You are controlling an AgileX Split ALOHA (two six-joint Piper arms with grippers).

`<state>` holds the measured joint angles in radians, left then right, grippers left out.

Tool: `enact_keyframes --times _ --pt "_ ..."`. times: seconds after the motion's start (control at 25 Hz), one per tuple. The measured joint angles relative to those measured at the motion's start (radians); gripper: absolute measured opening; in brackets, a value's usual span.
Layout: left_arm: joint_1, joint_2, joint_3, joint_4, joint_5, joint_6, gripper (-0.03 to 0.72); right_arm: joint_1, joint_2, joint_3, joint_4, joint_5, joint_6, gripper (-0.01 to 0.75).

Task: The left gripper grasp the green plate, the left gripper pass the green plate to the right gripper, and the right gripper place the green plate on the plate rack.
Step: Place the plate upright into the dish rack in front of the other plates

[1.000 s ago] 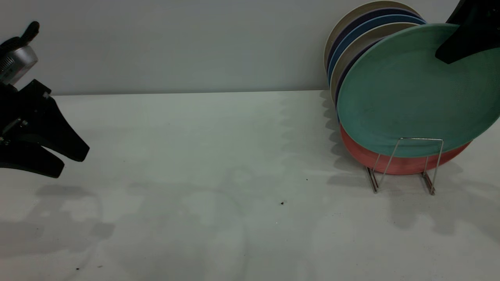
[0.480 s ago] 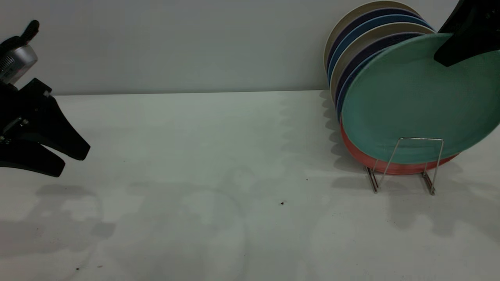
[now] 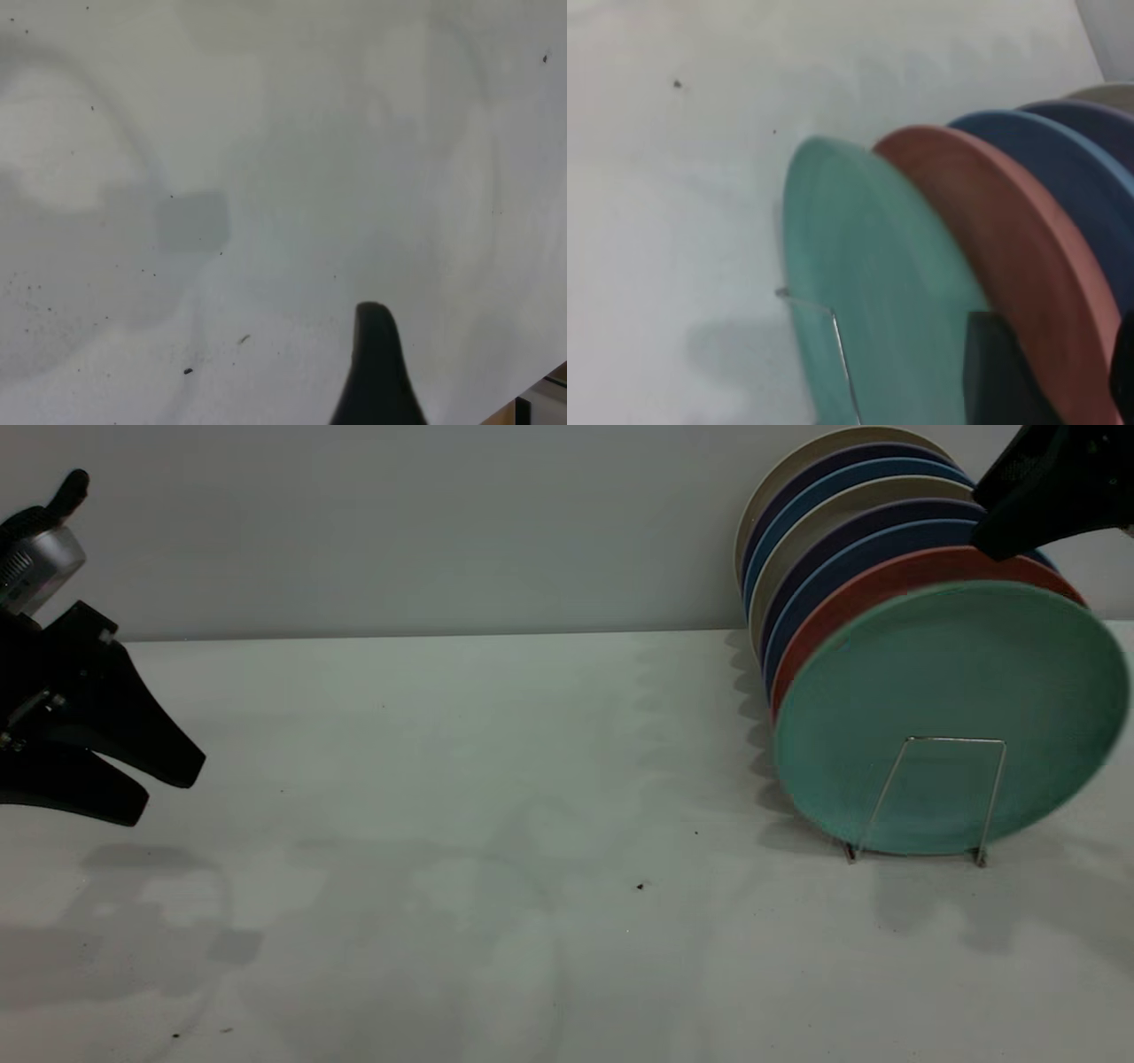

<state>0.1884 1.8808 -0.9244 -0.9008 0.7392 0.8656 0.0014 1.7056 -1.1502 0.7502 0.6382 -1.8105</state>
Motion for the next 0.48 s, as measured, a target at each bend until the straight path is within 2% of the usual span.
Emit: enact_keyframes --times 0.12,0.24,0.36,0.48 --pt "0.000 0.000 0.000 0.000 0.002 0.000 0.568 0.000 0.000 0.000 0.002 -0.002 0.026 0.338" --pt "0.000 0.000 0.000 0.000 0.000 0.000 0.568 0.000 0.000 0.000 0.012 -0.002 0.143 0.339" --pt "0.000 0.000 0.000 0.007 -0.016 0.000 0.568 0.000 0.000 0.000 0.029 0.002 0.451 0.340" --pt "0.000 0.000 0.000 0.033 -0.034 -0.001 0.568 0.000 0.000 0.000 0.005 0.037 0.879 0.340"
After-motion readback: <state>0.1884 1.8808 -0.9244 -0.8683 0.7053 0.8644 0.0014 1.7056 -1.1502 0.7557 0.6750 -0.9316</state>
